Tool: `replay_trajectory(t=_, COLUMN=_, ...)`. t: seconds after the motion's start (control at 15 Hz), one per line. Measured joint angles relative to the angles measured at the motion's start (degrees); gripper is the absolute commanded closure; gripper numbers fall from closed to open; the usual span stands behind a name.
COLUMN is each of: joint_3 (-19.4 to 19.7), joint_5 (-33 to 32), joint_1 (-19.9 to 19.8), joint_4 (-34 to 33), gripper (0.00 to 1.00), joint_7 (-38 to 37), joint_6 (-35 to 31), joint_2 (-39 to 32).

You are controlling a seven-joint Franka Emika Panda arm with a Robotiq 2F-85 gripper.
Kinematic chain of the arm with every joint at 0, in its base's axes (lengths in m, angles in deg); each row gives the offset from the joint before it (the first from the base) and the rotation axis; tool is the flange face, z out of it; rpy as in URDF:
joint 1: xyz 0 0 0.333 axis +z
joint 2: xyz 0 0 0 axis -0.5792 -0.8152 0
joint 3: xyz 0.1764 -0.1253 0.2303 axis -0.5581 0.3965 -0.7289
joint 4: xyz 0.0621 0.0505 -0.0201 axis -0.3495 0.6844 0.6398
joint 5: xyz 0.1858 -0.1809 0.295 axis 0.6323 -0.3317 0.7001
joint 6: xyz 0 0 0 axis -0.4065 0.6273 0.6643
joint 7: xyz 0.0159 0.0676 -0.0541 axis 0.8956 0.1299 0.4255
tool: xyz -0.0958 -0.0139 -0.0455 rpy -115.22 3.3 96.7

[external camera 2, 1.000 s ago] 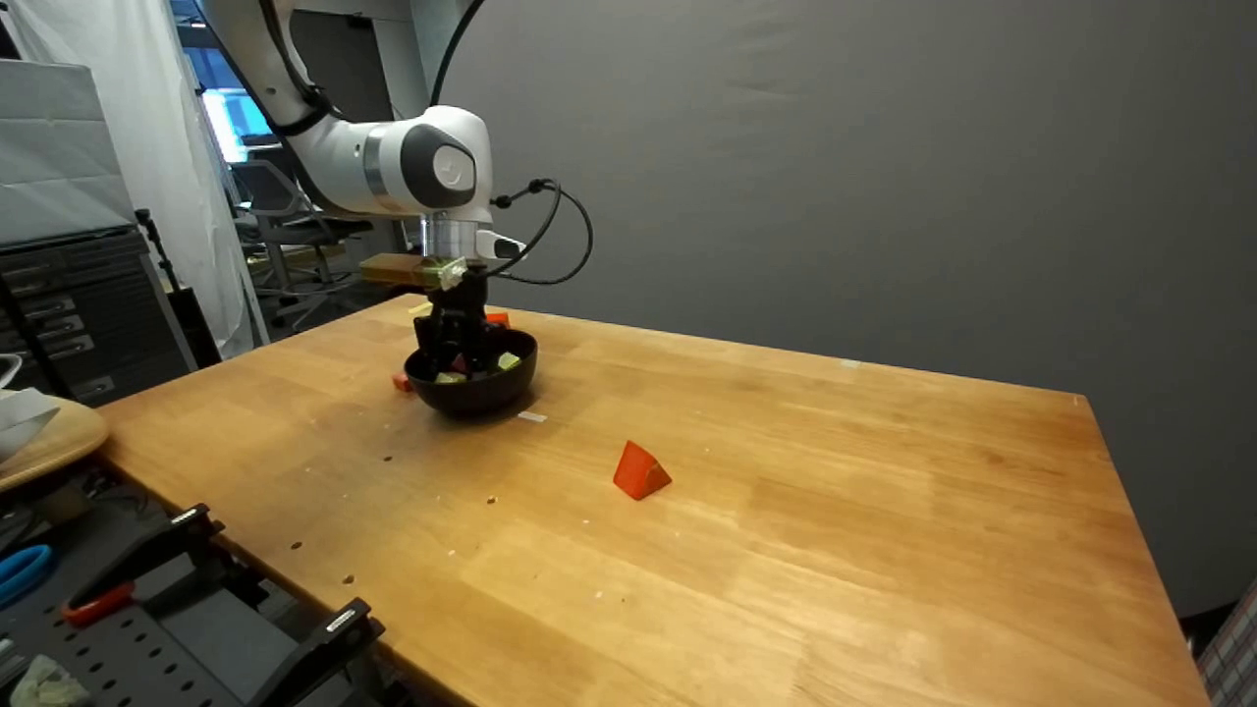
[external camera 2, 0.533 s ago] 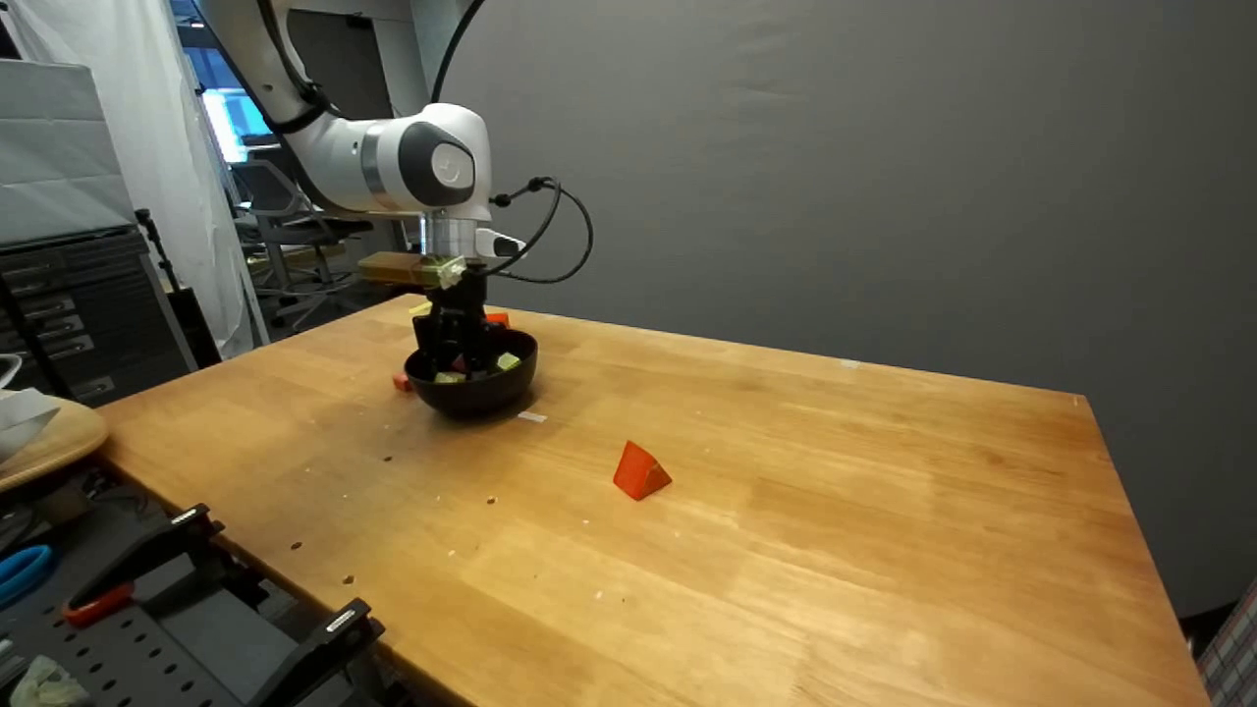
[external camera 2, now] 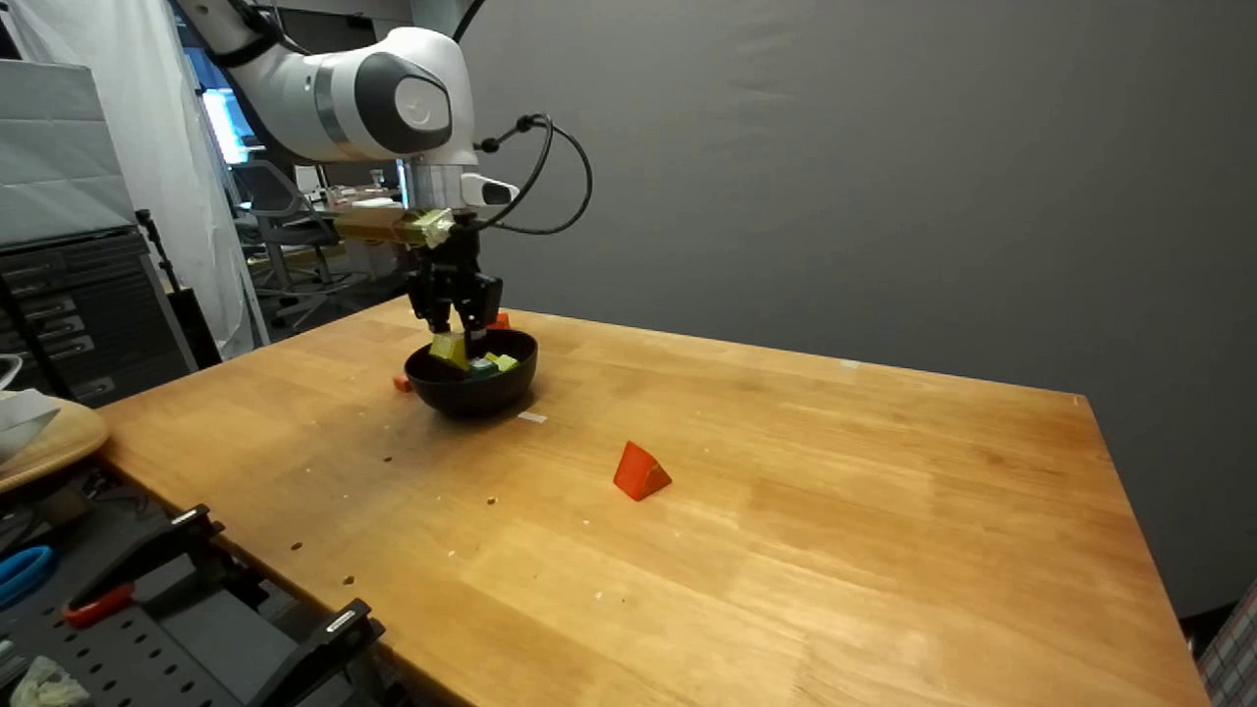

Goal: Remove all the contents from the black bowl.

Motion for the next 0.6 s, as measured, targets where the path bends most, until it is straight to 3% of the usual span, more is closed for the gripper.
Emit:
replay_trajectory(t=0.33, joint_3=2.62, joint_5=1.74, joint_1=-3.22, joint_4=8.58, gripper=0.75, joint_7=-4.16, joint_6=-10.24, joint_2=7.2)
replay_trajectory(t=0.6, joint_3=7.53, joint_5=1.29, joint_1=-6.01, joint_4=8.52, gripper=0.75, joint_7=-8.67, joint_6=-13.88, joint_2=7.21)
